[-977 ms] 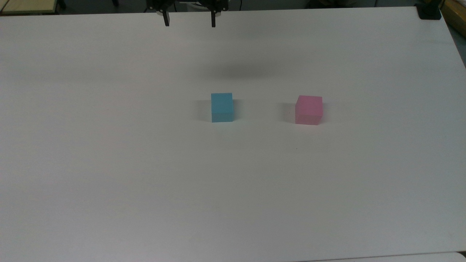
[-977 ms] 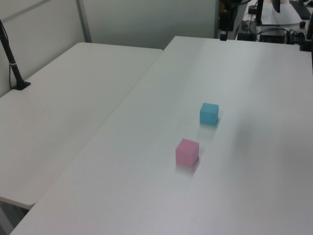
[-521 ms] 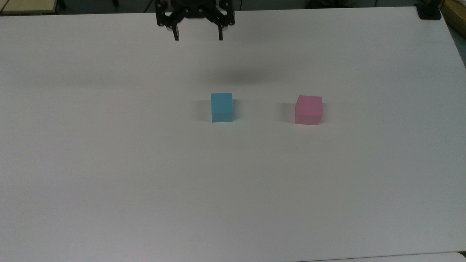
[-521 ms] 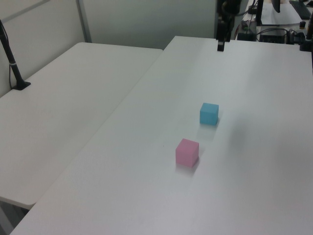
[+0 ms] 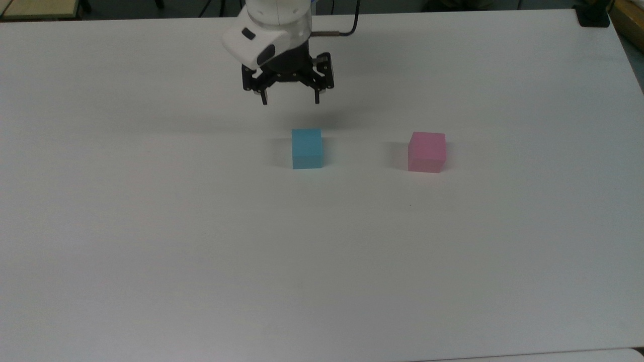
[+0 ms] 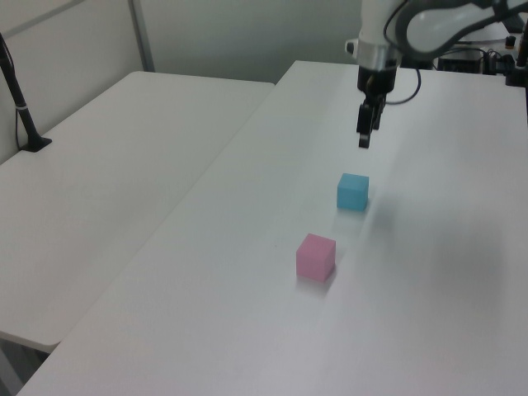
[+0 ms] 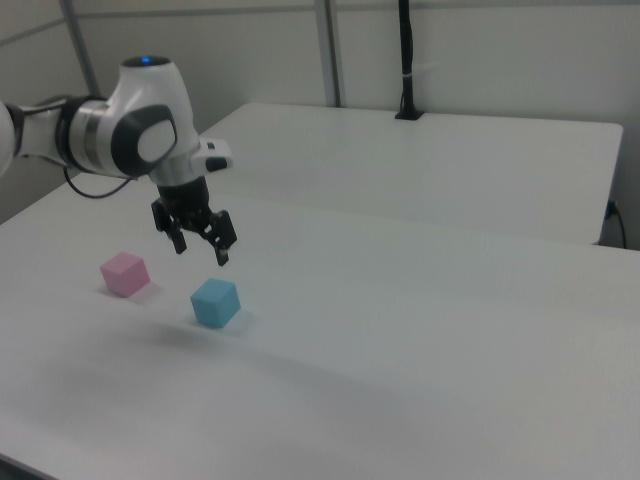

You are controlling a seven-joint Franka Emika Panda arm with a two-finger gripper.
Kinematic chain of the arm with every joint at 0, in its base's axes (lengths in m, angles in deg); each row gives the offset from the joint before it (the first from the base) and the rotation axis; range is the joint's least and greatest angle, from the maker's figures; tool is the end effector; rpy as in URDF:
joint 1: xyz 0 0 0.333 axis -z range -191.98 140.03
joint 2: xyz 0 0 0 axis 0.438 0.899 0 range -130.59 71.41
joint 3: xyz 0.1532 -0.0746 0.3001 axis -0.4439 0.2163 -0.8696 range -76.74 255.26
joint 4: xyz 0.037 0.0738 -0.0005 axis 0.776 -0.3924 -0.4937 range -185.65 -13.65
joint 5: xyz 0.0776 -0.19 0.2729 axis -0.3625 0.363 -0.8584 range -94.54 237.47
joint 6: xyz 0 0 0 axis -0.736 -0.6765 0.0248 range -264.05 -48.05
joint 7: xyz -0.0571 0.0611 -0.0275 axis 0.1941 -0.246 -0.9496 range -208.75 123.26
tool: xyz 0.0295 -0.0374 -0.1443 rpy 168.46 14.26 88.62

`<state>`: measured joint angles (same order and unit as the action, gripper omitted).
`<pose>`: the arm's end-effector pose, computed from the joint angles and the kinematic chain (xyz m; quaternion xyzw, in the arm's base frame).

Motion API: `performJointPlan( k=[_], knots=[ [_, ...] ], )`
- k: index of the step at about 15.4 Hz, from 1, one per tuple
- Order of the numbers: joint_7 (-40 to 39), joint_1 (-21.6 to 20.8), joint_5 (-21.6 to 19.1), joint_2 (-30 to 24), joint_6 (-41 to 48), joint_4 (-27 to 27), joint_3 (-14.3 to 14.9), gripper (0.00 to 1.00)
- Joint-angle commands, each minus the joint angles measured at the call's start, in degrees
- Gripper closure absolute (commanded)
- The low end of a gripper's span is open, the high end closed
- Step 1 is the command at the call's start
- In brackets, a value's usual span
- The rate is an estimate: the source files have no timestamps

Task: Put blue cube on pink cube
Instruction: 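Lower the open gripper over the light-blue cube, then close the gripper on the light-blue cube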

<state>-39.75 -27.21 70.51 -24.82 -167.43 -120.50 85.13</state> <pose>0.5382 0.0512 0.4537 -0.9995 -0.0167 -0.0233 0.0121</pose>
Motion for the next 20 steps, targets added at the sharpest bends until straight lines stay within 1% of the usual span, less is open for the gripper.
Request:
performJointPlan(
  k=[1, 3, 6, 8, 15, 16, 17, 18, 19, 20],
  knots=[
    [1.92, -1.40, 0.95, 2.00, -6.75, -3.92, 0.18, 0.00],
    [2.01, -2.10, 1.83, 4.10, -10.01, -4.81, 0.18, 0.00],
    [2.10, -2.37, 2.97, 5.95, -10.64, -4.73, 0.18, 0.00],
    [2.45, -2.89, 2.98, 7.09, -12.92, -4.73, 0.18, 0.00],
    [5.17, -3.16, 4.47, 11.40, -16.44, -4.29, 0.09, 0.00],
    [5.18, -3.07, 4.82, 11.49, -16.53, -4.29, 0.09, 0.02],
    [5.18, -3.07, 5.43, 11.49, -16.53, -4.37, 0.09, 0.25],
    [5.18, -3.07, 5.87, 11.49, -16.44, -4.37, 0.09, 0.45],
    [5.18, -3.07, 6.14, 11.49, -16.53, -4.37, 0.09, 0.60],
    [5.09, -3.07, 6.14, 11.49, -16.44, -4.37, 0.09, 0.72]
  ],
)
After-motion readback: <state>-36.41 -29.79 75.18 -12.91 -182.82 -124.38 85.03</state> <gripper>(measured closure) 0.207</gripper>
